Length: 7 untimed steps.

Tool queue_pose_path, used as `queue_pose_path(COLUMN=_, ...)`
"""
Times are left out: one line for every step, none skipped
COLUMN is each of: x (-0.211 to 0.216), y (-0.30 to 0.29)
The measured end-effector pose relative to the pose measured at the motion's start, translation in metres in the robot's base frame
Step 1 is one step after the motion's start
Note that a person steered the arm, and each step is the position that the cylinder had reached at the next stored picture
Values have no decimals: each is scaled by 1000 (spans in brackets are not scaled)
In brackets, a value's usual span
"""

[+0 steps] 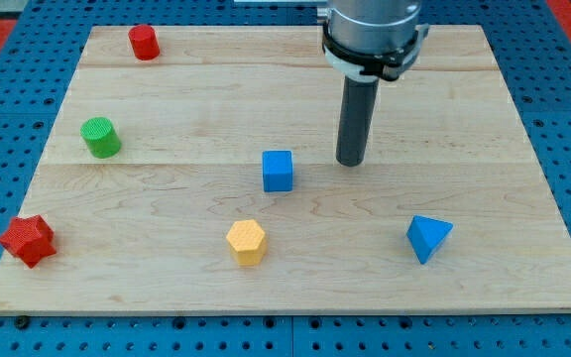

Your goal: Move the blue cube towards the bottom left corner

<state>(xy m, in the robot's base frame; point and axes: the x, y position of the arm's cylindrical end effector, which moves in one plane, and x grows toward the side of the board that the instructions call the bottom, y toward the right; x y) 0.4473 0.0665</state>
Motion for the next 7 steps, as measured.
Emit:
queue_pose_path(x=4, y=-90)
queue_pose_path(x=27, y=-137)
queue_pose_path(x=44, y=-183)
queue_pose_path(x=42, y=-225)
queue_pose_path(x=29, y=-185)
queue_pose_path(x=10, y=-233)
queue_pose_path(x=0, y=-254)
